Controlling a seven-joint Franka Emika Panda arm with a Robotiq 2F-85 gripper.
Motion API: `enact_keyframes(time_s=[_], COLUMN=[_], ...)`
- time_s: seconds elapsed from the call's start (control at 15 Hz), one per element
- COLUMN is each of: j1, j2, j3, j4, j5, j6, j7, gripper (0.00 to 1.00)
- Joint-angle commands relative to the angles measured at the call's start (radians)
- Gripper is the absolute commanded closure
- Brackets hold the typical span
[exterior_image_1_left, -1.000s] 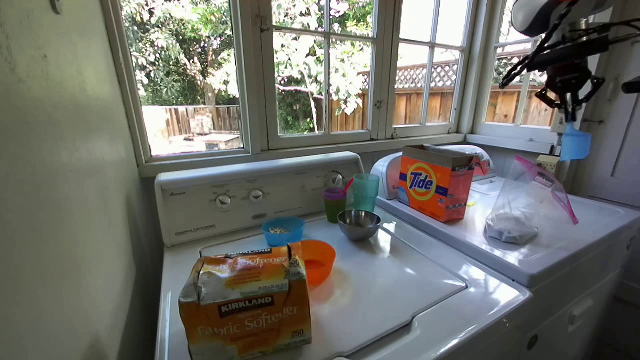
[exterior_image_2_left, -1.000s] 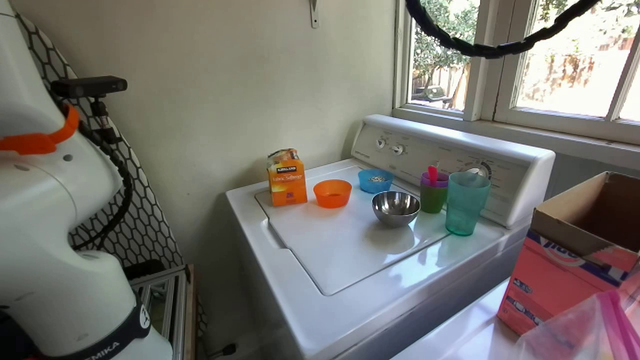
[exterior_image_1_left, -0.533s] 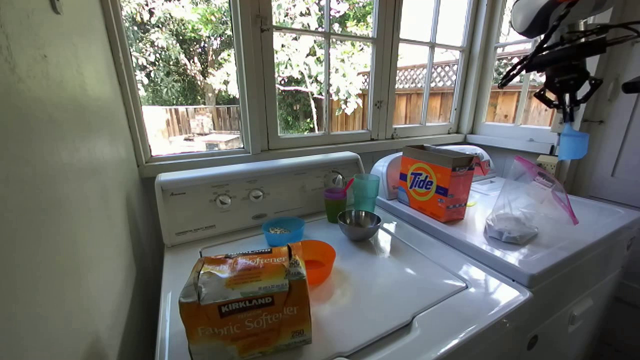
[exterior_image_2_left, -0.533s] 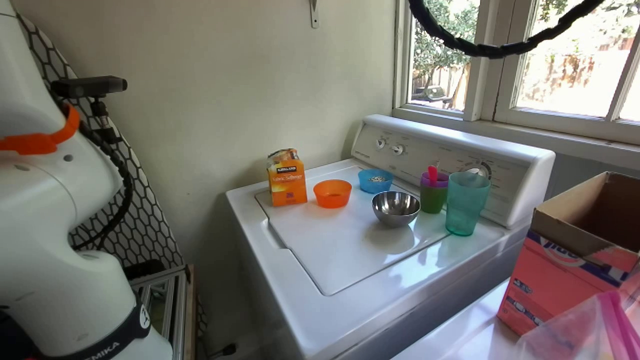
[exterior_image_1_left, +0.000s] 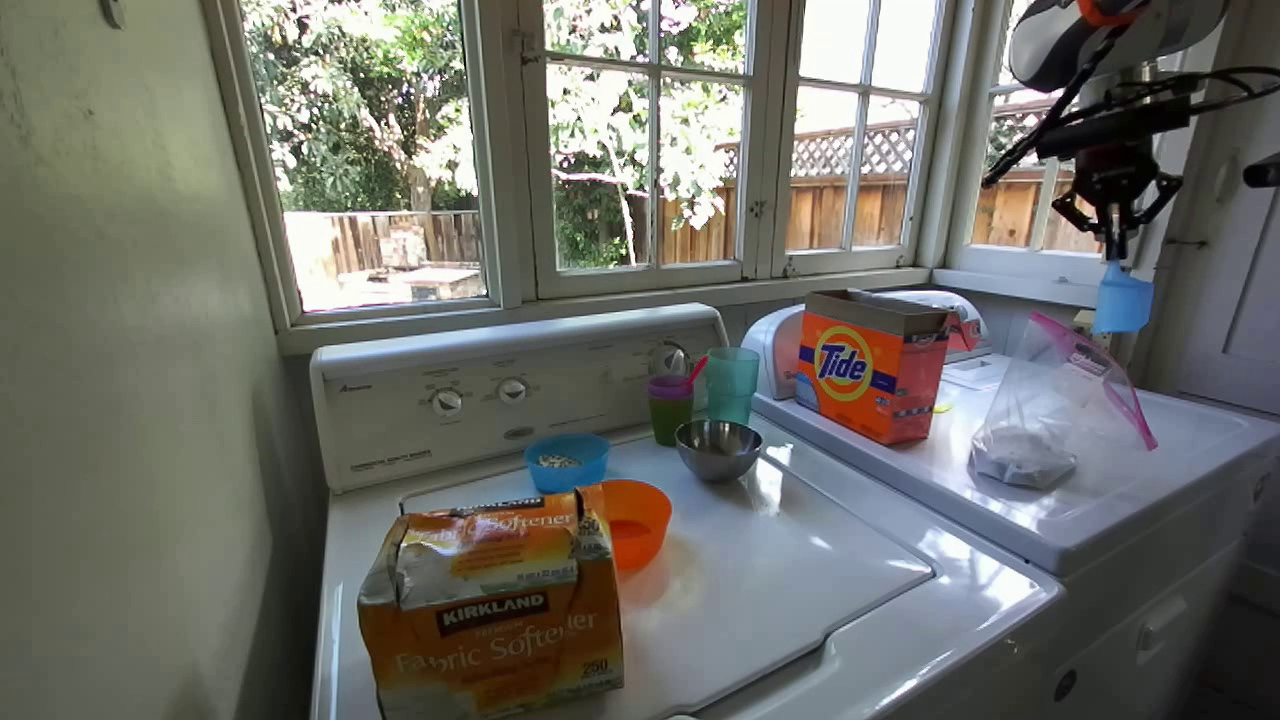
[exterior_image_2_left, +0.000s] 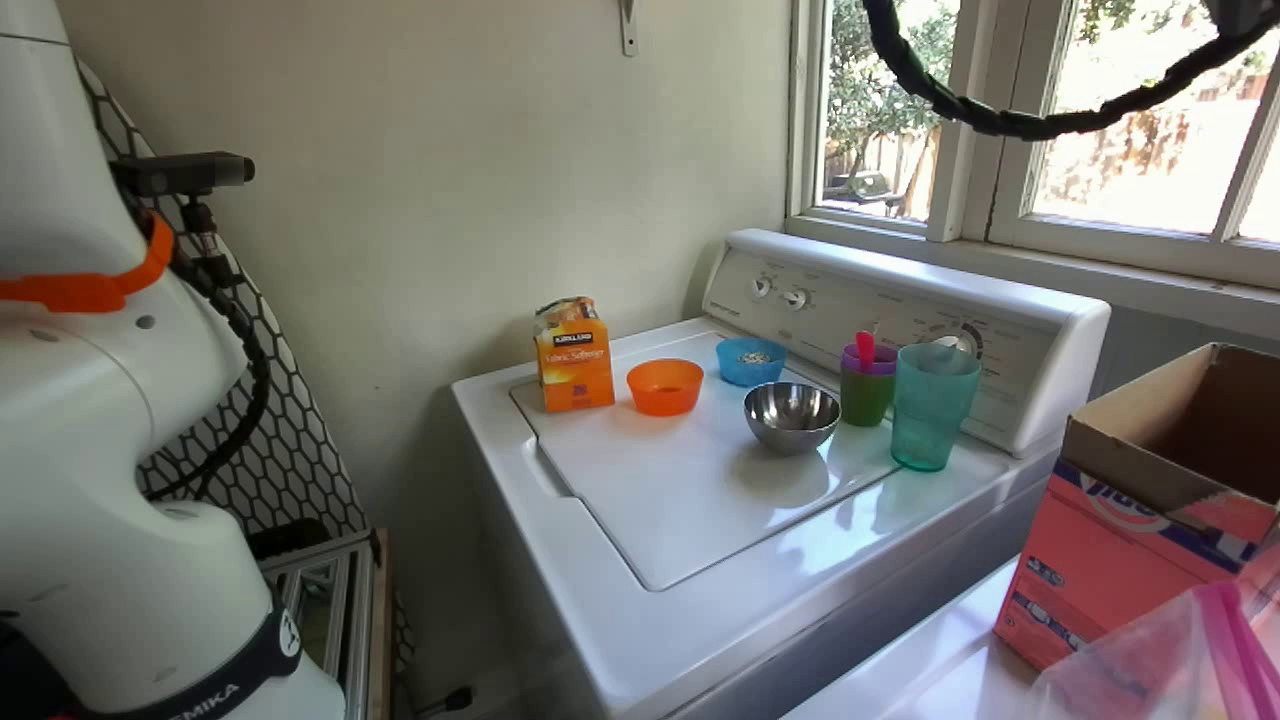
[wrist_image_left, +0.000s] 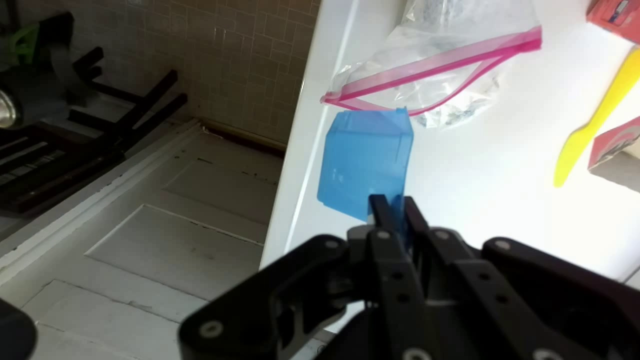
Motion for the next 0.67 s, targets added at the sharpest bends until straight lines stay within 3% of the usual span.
enact_keyframes(time_s=[0.0,0.6], j1=[0.002,-0.009], j2=[0.052,0.132], j3=[-0.011,-0.014], j4=[0.063,0.152], j5=[0.048,0.107], j6=[-0.066,-0.196], j7=[-0.045,-0.139], gripper=[0.98,0.98])
